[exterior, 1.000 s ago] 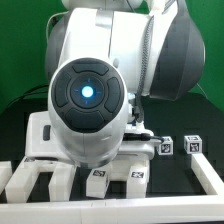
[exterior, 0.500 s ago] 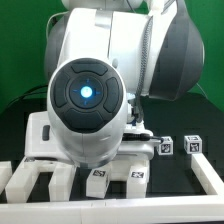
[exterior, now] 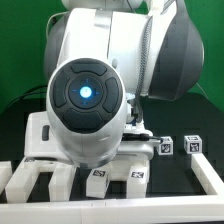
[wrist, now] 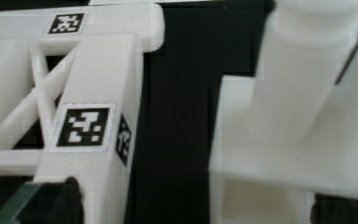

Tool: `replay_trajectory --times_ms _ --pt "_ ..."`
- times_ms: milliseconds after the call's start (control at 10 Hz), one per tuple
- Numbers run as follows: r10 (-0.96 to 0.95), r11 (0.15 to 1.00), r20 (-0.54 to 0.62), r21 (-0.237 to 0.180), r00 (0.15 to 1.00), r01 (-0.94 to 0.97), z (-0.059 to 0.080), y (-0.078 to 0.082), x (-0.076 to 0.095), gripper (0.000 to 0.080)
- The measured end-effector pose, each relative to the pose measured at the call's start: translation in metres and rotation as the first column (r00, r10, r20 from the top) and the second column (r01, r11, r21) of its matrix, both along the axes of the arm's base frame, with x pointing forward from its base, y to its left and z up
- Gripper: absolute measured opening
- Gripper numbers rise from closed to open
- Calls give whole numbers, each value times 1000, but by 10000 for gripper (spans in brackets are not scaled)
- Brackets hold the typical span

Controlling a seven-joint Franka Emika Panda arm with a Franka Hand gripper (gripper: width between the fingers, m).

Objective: Assemble chair

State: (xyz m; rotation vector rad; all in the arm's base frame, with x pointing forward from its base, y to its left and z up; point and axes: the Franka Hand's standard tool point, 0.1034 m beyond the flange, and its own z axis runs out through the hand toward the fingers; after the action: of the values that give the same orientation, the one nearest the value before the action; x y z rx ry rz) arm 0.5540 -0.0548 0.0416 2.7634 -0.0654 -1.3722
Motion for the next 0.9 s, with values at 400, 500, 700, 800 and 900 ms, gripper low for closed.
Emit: replay_trajectory --times_ms 400,500,700,800,900 --pt "5 1000 150 -1 989 -5 19 -8 33 649" --pt "20 1000 300 -6 954 -19 24 -11 57 649" --pt "18 1000 435 -4 900 -18 38 -17 59 649" --pt "22 1000 496 1 868 -26 43 -22 57 649" --pt "35 999 552 7 833 -46 49 -29 53 649"
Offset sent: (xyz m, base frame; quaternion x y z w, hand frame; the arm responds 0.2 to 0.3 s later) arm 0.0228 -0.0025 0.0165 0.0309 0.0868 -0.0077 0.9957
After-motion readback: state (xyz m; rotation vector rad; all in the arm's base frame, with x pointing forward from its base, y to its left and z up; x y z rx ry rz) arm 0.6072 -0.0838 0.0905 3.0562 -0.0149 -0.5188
